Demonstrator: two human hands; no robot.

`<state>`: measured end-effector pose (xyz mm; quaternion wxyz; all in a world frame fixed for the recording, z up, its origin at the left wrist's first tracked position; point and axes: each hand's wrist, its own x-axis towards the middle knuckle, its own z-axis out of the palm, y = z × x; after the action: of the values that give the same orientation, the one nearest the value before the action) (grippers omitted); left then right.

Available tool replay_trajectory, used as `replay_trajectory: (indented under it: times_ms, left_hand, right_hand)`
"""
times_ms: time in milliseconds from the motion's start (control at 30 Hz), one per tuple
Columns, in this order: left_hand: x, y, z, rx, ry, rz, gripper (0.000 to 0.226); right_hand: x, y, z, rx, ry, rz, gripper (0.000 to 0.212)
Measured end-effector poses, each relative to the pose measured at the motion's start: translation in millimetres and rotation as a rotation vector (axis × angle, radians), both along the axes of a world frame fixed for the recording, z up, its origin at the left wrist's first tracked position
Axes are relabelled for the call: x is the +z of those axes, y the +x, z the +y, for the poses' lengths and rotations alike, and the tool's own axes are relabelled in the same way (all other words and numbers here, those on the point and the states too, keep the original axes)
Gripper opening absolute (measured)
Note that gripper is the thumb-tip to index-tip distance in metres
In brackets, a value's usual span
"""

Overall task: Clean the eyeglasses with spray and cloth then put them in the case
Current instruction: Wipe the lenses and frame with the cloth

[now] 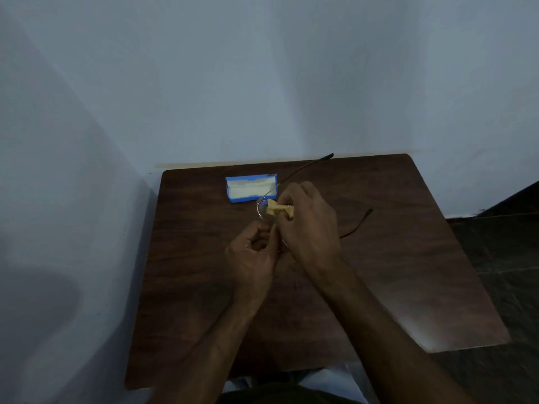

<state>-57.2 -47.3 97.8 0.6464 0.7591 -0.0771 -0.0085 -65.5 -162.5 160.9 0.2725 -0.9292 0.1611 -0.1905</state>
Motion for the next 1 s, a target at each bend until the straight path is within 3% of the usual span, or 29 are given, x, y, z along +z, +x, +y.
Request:
replay_trajectory:
  times_ms: [167, 300, 433, 600, 833, 1000]
  left_hand:
    - [4.6, 1.2, 2.7, -0.022, 0.057, -0.054, 0.004]
    - [9.5, 4.6, 5.5, 0.044, 0.117, -0.111, 0.019]
    - [10.7, 2.3, 8.2, -0.044, 0.089, -0.127, 0.004]
    - [16.5, -2.4, 2.5, -0.019, 0.116, -0.128, 0.016]
    - [14.3, 0.8, 5.7, -0.041, 0.122, -0.183, 0.008]
    - [15.0, -1.8, 7.1, -0.021, 0.107, -0.16, 0.008]
  right_hand:
    - [-8.3, 1.8, 2.5, 0.054, 0.029, -0.06, 0.008]
    - [-10.3, -13.1, 13.7, 0.159, 0.113, -0.164, 0.018]
    - [-13.9, -12.6, 6.6, 0.106, 0.15, -0.19, 0.01]
    - [-5.2, -8.3, 5.5, 0.129, 0.211, -0.238, 0.006]
    - [-2.2, -16.0, 4.4, 0.053, 0.151, -0.153, 0.009]
    - [4.7, -16.9, 7.5, 0.066, 0.246, -0.155, 0.015]
